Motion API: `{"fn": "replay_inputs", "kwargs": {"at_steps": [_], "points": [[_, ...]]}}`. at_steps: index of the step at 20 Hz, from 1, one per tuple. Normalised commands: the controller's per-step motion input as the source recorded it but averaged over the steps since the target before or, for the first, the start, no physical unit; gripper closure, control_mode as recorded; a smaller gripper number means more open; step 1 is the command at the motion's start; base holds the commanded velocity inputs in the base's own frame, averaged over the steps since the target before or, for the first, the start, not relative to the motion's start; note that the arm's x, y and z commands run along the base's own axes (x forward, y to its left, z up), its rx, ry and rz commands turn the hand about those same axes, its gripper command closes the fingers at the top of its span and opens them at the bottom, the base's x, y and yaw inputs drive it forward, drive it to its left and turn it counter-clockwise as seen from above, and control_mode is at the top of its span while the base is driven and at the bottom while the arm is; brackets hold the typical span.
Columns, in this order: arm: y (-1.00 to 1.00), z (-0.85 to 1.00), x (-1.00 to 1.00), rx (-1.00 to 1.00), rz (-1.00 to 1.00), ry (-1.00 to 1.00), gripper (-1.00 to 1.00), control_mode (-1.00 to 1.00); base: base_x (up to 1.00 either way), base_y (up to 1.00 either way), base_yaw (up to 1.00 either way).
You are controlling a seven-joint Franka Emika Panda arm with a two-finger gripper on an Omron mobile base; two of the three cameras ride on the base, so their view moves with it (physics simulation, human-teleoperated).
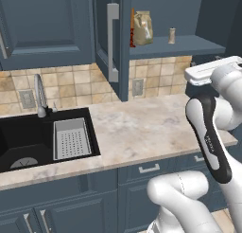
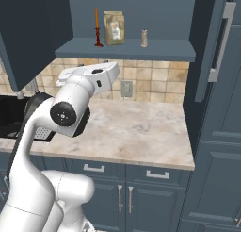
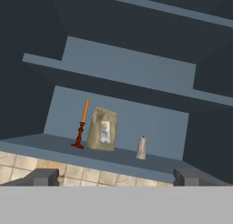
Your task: Pick the candle and candle from the dining table and place them in the open cabinet. Close the cabinet after placing the objects.
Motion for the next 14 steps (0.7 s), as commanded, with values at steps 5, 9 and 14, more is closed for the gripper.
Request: {"fn": "replay_inputs", "kwargs": {"at_steps": [5, 9, 14], "points": [[0.00, 0.00, 0.00, 0.00, 0.00, 0.00, -1.00, -1.00, 0.00, 0.00, 0.00], [0.00, 0.00, 0.00, 0.00, 0.00, 0.00, -1.00, -1.00, 0.00, 0.00, 0.00], [0.00, 0.00, 0.00, 0.00, 0.00, 0.00, -1.00, 1.00, -0.01, 0.04, 0.00]]}}
